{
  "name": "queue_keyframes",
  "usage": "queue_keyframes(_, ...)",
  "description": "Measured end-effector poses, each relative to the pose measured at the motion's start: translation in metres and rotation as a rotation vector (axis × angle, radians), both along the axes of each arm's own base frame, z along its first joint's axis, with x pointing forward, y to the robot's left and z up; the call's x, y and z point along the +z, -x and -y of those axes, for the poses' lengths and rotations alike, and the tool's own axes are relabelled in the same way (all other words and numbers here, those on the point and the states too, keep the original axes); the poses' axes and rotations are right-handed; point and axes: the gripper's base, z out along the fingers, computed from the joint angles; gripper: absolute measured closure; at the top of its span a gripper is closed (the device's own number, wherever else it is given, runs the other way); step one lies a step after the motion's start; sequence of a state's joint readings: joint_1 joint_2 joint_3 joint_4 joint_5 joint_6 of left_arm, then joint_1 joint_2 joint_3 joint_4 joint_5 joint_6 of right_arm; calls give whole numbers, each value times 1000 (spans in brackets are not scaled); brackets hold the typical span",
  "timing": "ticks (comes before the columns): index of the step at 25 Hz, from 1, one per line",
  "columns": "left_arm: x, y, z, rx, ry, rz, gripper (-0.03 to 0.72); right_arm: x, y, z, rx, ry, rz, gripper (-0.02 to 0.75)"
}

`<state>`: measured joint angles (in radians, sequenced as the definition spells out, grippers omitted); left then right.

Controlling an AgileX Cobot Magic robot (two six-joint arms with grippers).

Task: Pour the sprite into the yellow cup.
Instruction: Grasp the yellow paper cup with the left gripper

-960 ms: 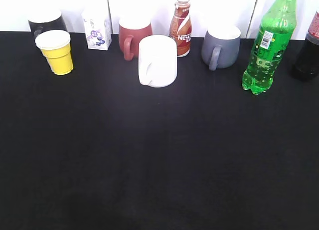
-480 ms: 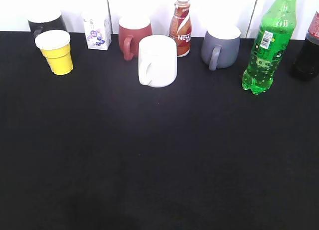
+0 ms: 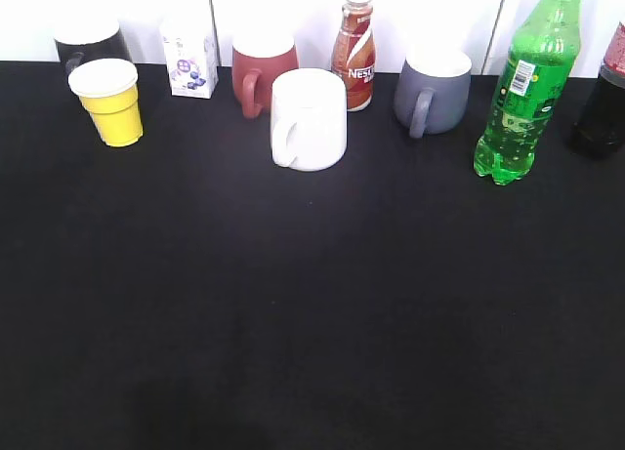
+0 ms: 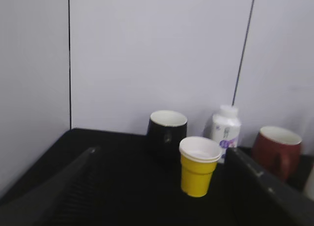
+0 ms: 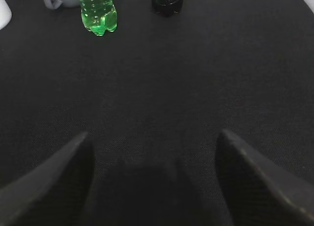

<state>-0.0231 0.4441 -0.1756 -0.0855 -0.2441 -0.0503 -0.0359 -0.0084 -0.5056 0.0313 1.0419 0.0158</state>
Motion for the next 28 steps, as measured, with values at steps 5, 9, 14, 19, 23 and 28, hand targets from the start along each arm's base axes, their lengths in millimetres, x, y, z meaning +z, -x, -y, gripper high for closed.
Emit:
queue_keyframes(5, -37, -68, 9, -76, -146, -94, 113, 0, 0, 0, 0, 0, 0, 153)
queue_keyframes(9, -70, -106, 18, -175, -156, -178, 109, 0, 0, 0, 0, 0, 0, 153)
queue_keyframes(14, -100, -163, 30, -306, -198, -227, 48, 0, 0, 0, 0, 0, 0, 153)
queue_keyframes(19, -129, -219, 32, -315, -188, -237, 39, 0, 0, 0, 0, 0, 0, 153)
queue_keyframes(23, -143, -259, 39, -325, -197, -236, 38, 0, 0, 0, 0, 0, 0, 153)
queue_keyframes(28, -156, -293, 51, -257, -151, -271, 19, 0, 0, 0, 0, 0, 0, 153)
